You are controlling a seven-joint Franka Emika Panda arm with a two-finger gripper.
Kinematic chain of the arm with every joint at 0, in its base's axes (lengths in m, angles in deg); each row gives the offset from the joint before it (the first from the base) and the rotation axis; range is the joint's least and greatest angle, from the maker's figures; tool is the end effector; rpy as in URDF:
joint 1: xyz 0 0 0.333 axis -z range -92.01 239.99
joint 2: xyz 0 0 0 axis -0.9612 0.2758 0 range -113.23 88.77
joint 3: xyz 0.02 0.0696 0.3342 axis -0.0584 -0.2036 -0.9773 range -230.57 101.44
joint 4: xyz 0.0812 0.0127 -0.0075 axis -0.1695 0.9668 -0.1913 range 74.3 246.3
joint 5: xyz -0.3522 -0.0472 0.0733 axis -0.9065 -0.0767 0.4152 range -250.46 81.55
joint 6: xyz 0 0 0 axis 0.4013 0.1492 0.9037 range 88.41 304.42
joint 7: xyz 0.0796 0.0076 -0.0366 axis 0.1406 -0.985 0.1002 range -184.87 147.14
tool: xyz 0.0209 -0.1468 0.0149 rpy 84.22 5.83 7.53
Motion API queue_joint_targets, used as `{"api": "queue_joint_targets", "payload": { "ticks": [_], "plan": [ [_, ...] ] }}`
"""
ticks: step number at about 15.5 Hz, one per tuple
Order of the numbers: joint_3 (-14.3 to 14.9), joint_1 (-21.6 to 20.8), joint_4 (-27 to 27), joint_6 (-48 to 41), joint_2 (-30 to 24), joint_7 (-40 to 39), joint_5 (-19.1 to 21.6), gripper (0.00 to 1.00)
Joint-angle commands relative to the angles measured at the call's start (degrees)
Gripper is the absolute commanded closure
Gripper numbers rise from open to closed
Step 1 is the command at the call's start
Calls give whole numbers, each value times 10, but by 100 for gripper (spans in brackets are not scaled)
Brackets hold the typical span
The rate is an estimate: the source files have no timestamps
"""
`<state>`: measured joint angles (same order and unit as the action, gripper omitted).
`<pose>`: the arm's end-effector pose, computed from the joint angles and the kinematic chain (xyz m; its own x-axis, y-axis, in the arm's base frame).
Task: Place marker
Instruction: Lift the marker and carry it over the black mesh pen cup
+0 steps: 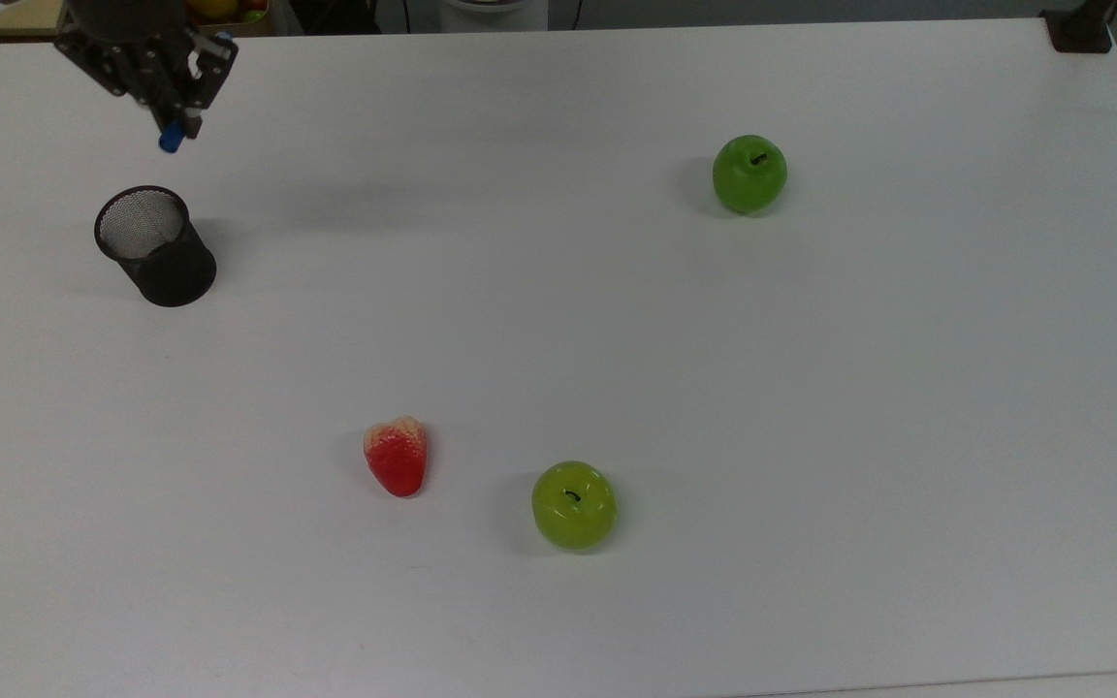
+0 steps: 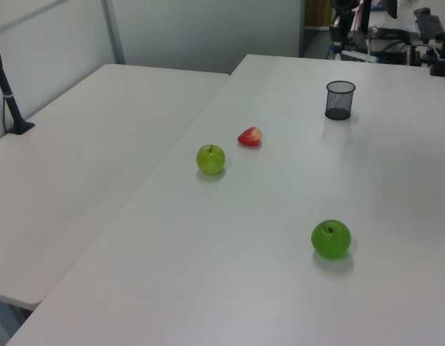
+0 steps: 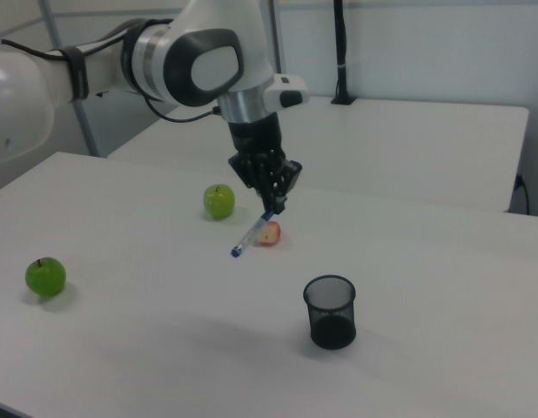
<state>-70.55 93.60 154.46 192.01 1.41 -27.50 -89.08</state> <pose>0.6003 -0.1630 0.5393 0.9944 -0.0739 0.0752 -0.0790 -0.9946 0.0674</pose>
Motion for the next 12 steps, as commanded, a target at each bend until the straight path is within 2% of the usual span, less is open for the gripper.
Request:
{"api": "queue_joint_targets", "payload": {
  "ticks": [1,12],
  "plan": [
    [2,18,25,104,8,-6,12,91],
    [3,51,118,337,8,-10,10,91]
  ]
}}
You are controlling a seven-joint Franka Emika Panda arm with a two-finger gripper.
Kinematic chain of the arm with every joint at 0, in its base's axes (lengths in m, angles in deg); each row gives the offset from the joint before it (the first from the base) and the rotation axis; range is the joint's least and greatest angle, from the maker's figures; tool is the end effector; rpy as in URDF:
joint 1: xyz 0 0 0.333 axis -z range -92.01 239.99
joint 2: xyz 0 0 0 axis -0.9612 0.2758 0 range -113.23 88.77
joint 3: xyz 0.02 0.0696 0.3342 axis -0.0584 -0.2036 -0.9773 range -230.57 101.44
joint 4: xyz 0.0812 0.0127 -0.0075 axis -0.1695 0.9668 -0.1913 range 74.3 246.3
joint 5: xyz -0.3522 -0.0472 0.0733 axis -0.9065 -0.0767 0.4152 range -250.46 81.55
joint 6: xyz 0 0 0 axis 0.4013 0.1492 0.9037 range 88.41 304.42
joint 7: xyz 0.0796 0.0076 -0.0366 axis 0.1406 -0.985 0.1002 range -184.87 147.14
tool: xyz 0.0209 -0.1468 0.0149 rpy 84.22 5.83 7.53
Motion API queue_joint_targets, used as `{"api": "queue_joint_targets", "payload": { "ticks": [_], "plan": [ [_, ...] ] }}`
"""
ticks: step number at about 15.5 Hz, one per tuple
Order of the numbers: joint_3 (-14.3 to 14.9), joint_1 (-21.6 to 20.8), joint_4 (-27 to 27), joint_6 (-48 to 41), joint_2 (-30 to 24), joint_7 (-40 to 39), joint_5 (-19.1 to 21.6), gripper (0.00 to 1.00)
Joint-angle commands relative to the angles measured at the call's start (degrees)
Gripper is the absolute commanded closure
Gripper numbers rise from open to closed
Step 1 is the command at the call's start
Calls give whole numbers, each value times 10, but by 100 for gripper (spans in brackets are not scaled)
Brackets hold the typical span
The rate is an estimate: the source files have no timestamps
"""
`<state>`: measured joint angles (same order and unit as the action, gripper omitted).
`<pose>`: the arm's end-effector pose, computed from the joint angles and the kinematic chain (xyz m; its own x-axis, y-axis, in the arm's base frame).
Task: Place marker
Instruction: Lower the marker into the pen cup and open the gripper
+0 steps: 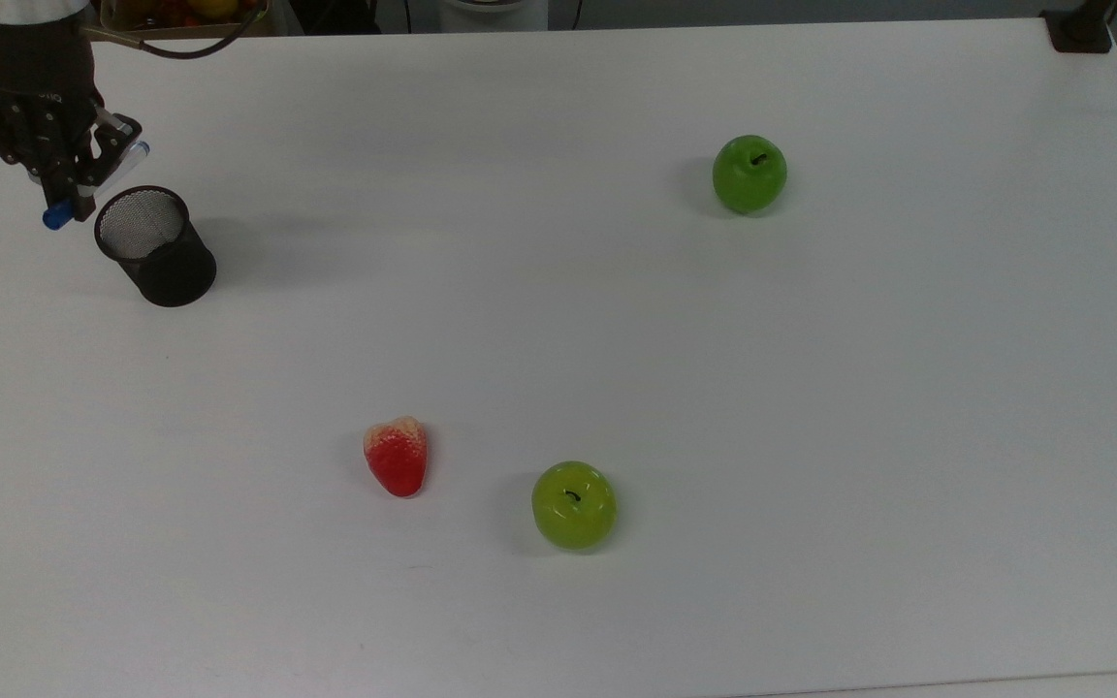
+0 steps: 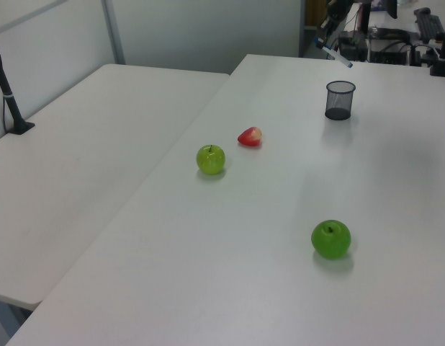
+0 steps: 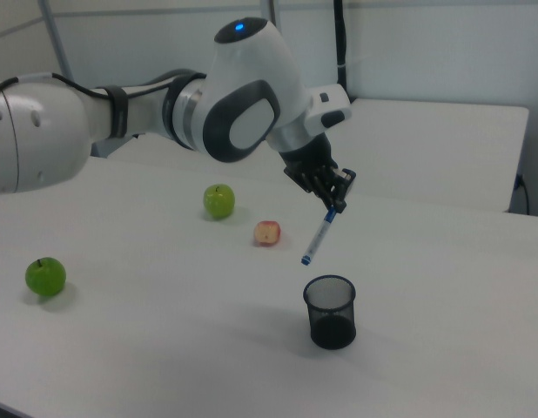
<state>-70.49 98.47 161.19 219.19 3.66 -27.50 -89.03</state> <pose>0.6350 -0.2262 0.5143 0.9184 -0.1121 0.3795 -0.1637 -0.9808 0.1064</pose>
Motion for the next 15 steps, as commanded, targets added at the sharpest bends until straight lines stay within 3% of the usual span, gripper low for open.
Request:
{"api": "queue_joint_targets", "payload": {
  "ticks": [1,6,13,15],
  "plan": [
    [2,4,66,88,-15,-11,10,91],
    [3,11,132,205,5,-12,3,91],
    [4,14,146,224,12,-13,1,89],
    [4,14,146,224,12,-12,2,85]
  ]
}}
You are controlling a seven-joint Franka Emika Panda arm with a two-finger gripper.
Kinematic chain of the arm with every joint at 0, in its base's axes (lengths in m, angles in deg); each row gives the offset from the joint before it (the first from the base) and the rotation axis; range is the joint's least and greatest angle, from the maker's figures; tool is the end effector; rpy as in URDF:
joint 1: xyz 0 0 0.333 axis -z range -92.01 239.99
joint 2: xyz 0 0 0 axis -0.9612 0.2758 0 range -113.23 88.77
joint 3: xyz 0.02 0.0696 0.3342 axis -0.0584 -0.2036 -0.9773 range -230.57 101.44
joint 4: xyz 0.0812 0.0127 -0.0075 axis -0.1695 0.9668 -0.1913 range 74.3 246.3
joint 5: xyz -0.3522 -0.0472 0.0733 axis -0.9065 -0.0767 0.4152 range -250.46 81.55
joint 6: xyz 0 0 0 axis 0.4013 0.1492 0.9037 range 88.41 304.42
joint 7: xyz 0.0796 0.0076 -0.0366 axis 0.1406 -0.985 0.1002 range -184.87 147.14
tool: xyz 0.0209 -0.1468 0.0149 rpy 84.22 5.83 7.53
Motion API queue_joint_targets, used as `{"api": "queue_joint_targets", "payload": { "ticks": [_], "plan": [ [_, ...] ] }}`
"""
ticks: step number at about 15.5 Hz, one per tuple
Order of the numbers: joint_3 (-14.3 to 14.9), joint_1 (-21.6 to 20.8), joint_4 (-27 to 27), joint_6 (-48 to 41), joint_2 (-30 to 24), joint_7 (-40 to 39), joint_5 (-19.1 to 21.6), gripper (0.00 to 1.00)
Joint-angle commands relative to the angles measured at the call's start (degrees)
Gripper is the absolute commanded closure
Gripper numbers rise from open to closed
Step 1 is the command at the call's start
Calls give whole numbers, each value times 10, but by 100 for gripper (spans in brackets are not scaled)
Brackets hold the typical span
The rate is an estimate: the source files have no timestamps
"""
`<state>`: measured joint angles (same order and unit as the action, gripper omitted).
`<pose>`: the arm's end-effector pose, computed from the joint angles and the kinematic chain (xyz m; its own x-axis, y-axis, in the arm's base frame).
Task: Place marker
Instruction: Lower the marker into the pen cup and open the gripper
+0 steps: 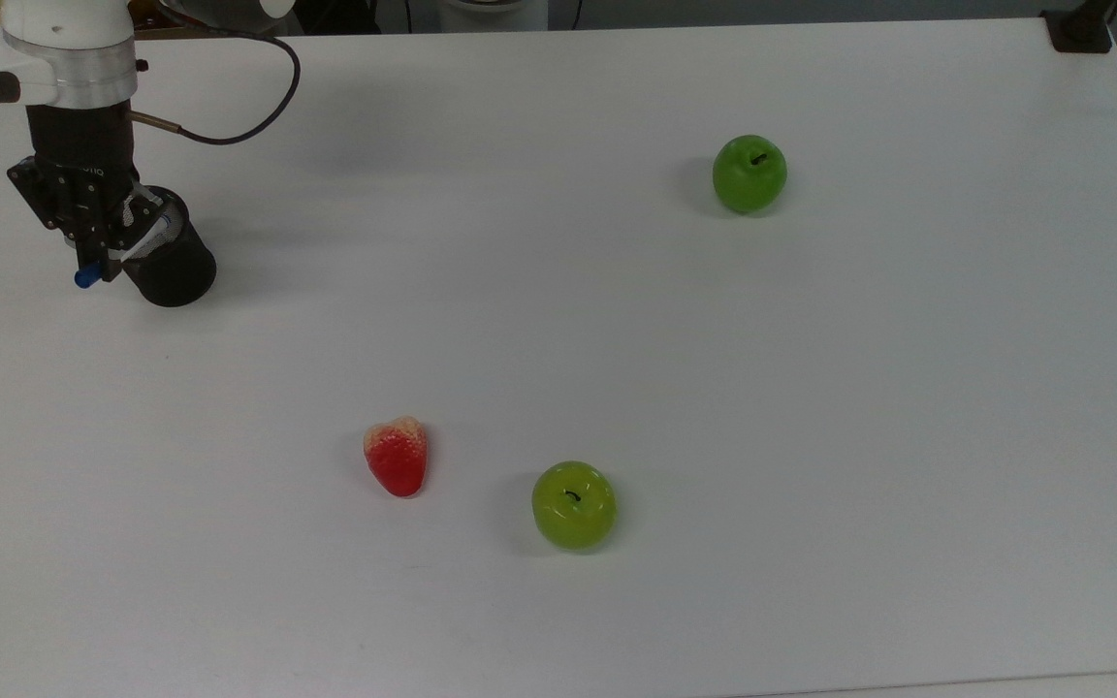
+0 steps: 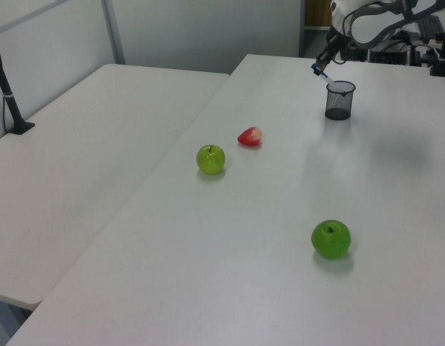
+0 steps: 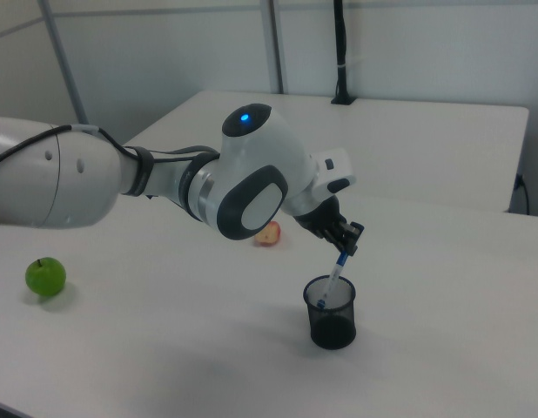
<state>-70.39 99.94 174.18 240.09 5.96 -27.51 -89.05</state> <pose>0.6333 -0.2385 0.4266 0.8767 -0.1084 0.4687 -0.1787 -0.9780 0.1080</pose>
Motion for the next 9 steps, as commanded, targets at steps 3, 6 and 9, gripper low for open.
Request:
{"api": "queue_joint_targets", "payload": {
  "ticks": [3,6,9],
  "plan": [
    [3,-1,18,11,-11,-8,2,52],
    [3,-2,18,9,-12,-6,2,0],
    [3,-4,18,8,-12,-6,2,0]
  ]
}}
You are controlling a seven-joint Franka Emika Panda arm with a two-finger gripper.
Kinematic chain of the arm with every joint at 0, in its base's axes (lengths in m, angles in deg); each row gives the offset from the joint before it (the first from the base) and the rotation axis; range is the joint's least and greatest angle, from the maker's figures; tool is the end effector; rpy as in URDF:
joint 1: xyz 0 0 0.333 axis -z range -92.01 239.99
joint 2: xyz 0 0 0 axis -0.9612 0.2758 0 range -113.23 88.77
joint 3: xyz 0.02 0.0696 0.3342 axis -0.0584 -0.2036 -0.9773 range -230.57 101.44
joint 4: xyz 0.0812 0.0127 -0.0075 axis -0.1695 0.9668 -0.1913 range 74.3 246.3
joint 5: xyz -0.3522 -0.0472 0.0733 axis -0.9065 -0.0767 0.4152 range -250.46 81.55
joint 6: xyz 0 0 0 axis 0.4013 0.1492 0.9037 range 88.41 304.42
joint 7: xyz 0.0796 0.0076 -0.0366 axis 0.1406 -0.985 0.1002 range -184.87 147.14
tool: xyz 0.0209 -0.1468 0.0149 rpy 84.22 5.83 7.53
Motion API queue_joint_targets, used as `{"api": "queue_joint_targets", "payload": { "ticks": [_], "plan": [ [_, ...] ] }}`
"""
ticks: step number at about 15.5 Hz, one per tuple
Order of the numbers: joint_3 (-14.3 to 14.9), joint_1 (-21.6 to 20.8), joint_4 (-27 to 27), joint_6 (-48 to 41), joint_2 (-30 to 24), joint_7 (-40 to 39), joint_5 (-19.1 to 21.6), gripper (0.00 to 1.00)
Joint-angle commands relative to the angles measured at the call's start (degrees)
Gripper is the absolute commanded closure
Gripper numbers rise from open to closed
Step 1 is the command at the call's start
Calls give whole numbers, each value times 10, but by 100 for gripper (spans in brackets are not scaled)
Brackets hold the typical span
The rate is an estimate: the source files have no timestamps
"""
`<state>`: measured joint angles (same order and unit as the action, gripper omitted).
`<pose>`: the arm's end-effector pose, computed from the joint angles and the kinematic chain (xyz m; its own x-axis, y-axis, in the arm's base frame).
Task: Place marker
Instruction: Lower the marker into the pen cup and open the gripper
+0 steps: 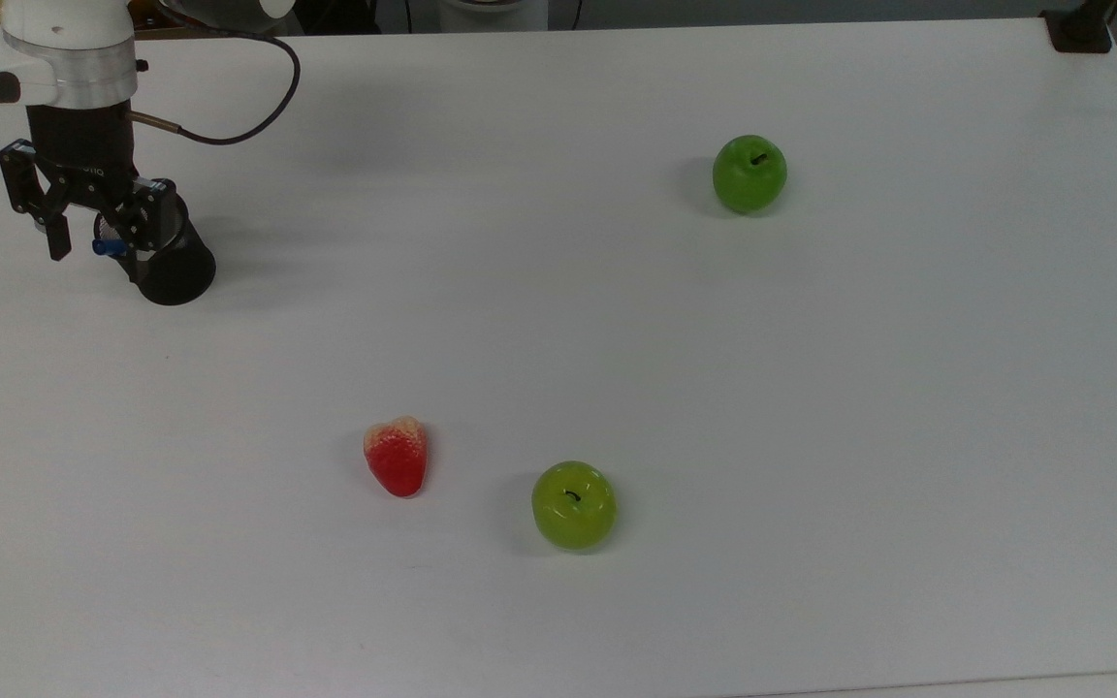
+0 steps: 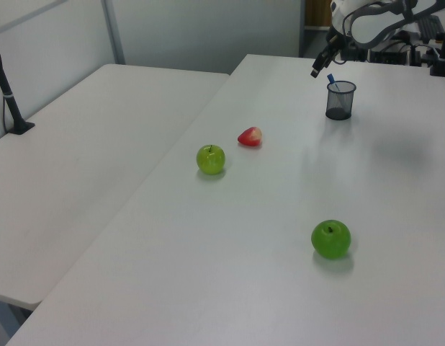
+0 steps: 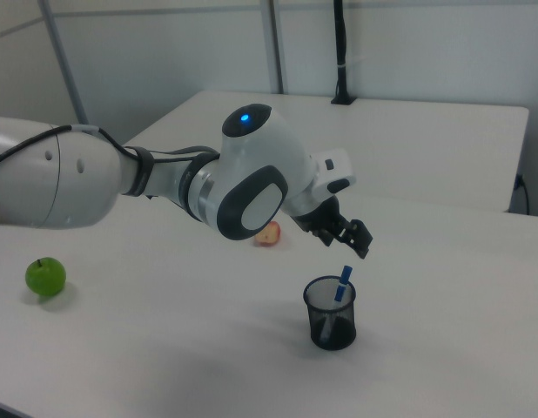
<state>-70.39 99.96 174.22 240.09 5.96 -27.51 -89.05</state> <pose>0.6331 -0.2387 0.4263 0.8769 -0.1088 0.4681 -0.1789 -0.9779 0.1078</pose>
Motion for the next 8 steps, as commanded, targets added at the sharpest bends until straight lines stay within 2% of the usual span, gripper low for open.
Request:
{"api": "queue_joint_targets", "payload": {
  "ticks": [1,6,8],
  "plan": [
    [3,-5,16,8,-12,-6,2,0],
    [0,-20,5,-7,-21,-7,3,0],
    [-1,-43,-20,-62,-29,3,2,0]
  ]
}}
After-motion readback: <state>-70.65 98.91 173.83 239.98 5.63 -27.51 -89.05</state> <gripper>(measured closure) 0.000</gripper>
